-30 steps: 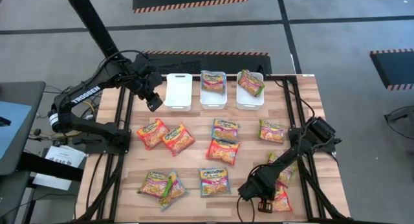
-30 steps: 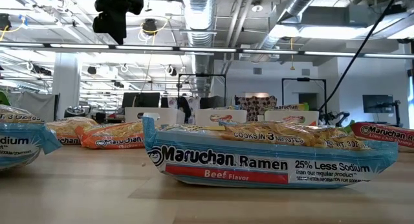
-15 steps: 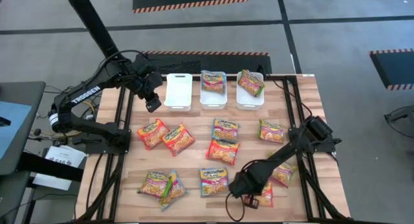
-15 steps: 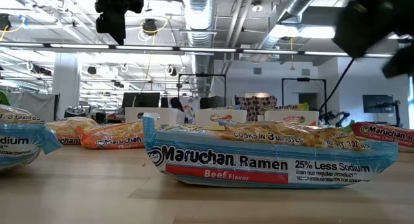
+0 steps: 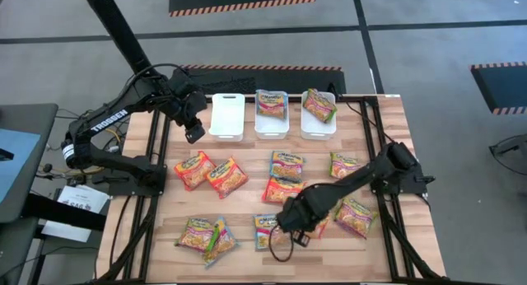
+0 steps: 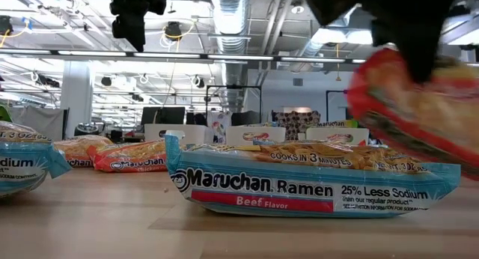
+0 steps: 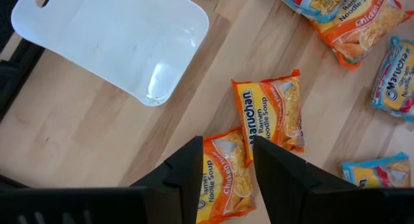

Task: Sort Maruchan noodles
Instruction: Put the orange noodle pack into the left white bin

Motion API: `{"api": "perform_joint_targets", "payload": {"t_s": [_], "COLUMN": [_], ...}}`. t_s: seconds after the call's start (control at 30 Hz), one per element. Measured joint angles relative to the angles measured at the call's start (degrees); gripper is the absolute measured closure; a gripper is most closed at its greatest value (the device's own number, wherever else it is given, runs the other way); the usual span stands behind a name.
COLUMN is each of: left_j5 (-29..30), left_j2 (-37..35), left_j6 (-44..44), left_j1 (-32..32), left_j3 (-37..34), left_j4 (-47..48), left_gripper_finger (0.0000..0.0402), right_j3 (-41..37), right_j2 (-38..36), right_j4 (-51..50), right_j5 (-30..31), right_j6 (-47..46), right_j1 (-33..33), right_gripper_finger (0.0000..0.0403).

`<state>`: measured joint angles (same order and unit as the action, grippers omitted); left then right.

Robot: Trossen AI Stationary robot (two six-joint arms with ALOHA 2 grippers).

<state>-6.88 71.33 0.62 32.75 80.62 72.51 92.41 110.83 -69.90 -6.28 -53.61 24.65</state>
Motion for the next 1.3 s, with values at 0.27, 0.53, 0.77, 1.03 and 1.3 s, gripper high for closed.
{"api": "perform_joint_targets", "payload": {"t_s": [0.27, 0.53, 0.77, 1.03, 1.3], "left_j5": [0.0, 3.8, 7.4, 2.3, -4.6], "left_j2": [0.0, 0.0, 0.0, 0.0, 0.0], "left_j6": [4.5, 9.7, 8.4, 1.2, -7.3], "left_j1": [0.0, 0.0, 0.0, 0.1, -0.1], "left_j3": [0.0, 0.0, 0.0, 0.0, 0.0], "left_j4": [0.0, 0.0, 0.1, -3.1, -18.4], "left_gripper_finger": [0.0281, 0.0277, 0.0246, 0.0222, 0.0228], "right_j3": [7.6, 12.7, 15.0, 17.8, 22.6], "right_j2": [-0.1, -0.1, -0.1, -0.2, -0.2], "right_j4": [-5.7, -6.9, -6.3, -2.6, -1.6], "right_j5": [7.4, 13.8, 17.2, 17.2, 17.2], "right_j6": [5.5, 19.0, 31.6, 45.2, 55.7], "right_j1": [-5.9, -14.5, -22.9, -29.8, -34.9], "right_gripper_finger": [0.0396, 0.0396, 0.0396, 0.0396, 0.0396]}}
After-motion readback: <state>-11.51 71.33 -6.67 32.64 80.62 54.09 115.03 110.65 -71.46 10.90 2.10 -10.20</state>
